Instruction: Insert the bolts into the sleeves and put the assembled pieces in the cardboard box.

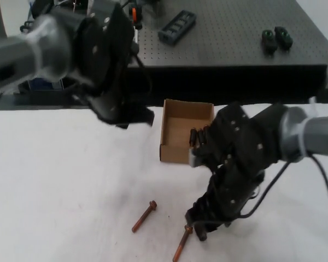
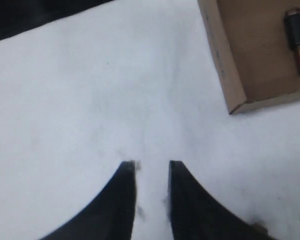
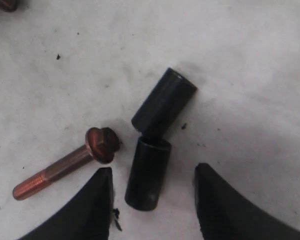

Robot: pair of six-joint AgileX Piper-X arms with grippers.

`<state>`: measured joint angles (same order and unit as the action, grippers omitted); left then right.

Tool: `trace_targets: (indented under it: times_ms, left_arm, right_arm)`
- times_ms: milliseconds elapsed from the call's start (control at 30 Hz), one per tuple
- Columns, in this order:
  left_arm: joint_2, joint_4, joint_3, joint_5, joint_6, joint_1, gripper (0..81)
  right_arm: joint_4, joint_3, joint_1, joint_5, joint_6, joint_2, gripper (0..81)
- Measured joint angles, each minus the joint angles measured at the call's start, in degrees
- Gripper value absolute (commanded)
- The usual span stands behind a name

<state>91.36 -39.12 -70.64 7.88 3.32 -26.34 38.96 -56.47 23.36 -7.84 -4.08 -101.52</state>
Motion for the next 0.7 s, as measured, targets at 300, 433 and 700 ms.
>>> trace_targets:
  times_ms: [300, 433, 700]
  left_arm:
    - [-3.4, 0.4, 4.3, -2.6, -0.9, 0.0, 17.4]
    - [-3.4, 0.3, 4.5, -8.8, -2.8, 0.0, 19.3]
    - [-0.1, 0.2, 5.1, -18.1, -6.4, -0.2, 37.3]
  right_arm:
    - [-1.3, -0.6, 0.1, 3.5, 0.0, -1.4, 19.5]
    - [-1.9, -0.8, 0.1, 3.9, 1.2, -1.7, 5.0]
    - [-0.8, -0.1, -1.4, 3.4, 3.5, 0.2, 4.8]
